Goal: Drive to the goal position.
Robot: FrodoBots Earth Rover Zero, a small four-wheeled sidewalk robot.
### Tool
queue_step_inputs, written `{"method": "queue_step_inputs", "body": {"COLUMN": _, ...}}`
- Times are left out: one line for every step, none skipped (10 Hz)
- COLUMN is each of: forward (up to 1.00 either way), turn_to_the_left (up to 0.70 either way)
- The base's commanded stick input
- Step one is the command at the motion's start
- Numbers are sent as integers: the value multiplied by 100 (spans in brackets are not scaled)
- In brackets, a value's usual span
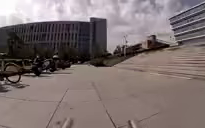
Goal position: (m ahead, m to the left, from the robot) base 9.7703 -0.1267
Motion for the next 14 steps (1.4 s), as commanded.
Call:
{"method": "queue_step_inputs", "body": {"forward": 97, "turn_to_the_left": 31}}
{"method": "queue_step_inputs", "body": {"forward": 98, "turn_to_the_left": 17}}
{"method": "queue_step_inputs", "body": {"forward": 100, "turn_to_the_left": 1}}
{"method": "queue_step_inputs", "body": {"forward": 100, "turn_to_the_left": 1}}
{"method": "queue_step_inputs", "body": {"forward": 100, "turn_to_the_left": 1}}
{"method": "queue_step_inputs", "body": {"forward": 100, "turn_to_the_left": 1}}
{"method": "queue_step_inputs", "body": {"forward": 100, "turn_to_the_left": 1}}
{"method": "queue_step_inputs", "body": {"forward": 100, "turn_to_the_left": 1}}
{"method": "queue_step_inputs", "body": {"forward": 100, "turn_to_the_left": 1}}
{"method": "queue_step_inputs", "body": {"forward": 96, "turn_to_the_left": 1}}
{"method": "queue_step_inputs", "body": {"forward": 96, "turn_to_the_left": 1}}
{"method": "queue_step_inputs", "body": {"forward": 96, "turn_to_the_left": 1}}
{"method": "queue_step_inputs", "body": {"forward": 96, "turn_to_the_left": 1}}
{"method": "queue_step_inputs", "body": {"forward": 95, "turn_to_the_left": -11}}
